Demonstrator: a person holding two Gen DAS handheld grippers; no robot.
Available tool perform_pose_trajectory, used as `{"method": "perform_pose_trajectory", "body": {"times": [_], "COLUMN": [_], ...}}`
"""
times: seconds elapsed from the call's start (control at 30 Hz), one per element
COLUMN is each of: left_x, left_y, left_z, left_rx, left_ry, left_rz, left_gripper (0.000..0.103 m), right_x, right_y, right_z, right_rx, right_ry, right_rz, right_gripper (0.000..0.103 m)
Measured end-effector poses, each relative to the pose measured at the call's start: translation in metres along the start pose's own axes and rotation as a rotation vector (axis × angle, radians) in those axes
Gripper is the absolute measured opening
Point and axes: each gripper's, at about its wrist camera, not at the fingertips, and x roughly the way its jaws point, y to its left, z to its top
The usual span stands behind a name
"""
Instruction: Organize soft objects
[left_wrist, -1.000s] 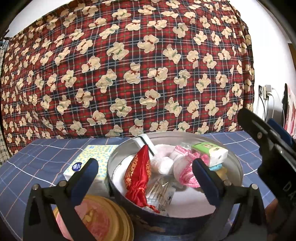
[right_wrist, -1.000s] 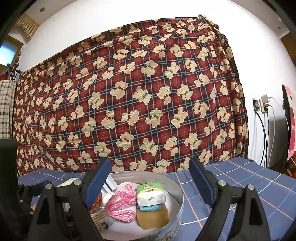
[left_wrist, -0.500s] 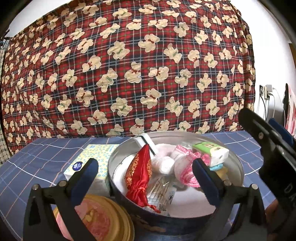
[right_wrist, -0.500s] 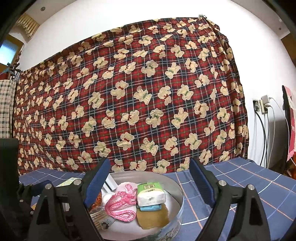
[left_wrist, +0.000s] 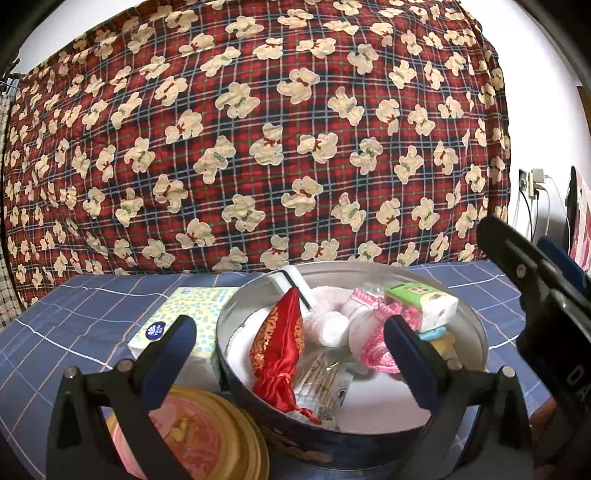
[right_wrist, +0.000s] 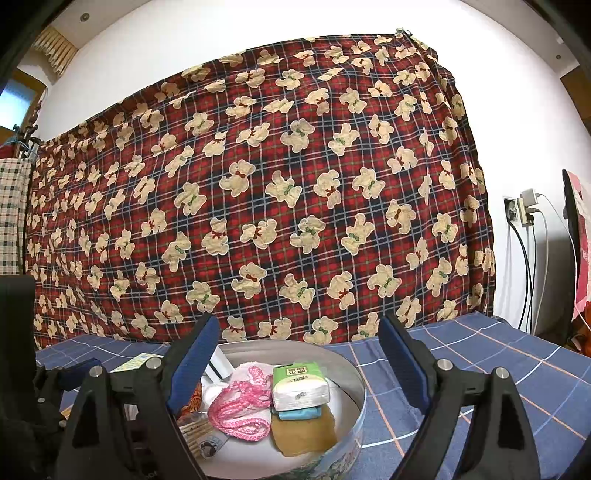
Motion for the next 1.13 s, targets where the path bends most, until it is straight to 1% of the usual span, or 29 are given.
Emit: {"method": "perform_pose_trajectory", "body": {"times": [0.1, 0.6, 0.7, 0.97, 1.13], "left_x": [-0.0013, 0.0007, 0.0022, -0.0002, 0.0002], "left_y": [0.0003, 0.0043, 0.0046, 0.001, 0.0004], "left_z": [-0.0004, -0.0012, 0.0004, -0.0015, -0.0021], "left_rx": [-0.003, -0.007, -0.013, 0.009, 0.002], "left_ry": [0.0, 0.021, 0.028, 0.009, 0.02], "left_rz": [0.016, 0.034, 0.032, 0.022, 0.027], "left_gripper": [0.103, 0.103, 0.103, 0.103, 0.103], "right_x": [-0.0001, 0.0004, 0.0001, 0.0001, -0.0002], "right_y": [0.0001, -0.0001, -0.0011, -0.0018, -0.0018], "right_z": [0.0001, 0.0003, 0.0003, -0.0003, -0.0002], "right_rx": [-0.001, 0.0, 0.001, 0.0, 0.0], "right_ry": [0.0, 0.003, 0.003, 0.005, 0.005], "right_rz": [0.0, -0.002, -0.003, -0.002, -0.002], "right_gripper": [0.09, 0.09, 0.09, 0.09, 0.09]}}
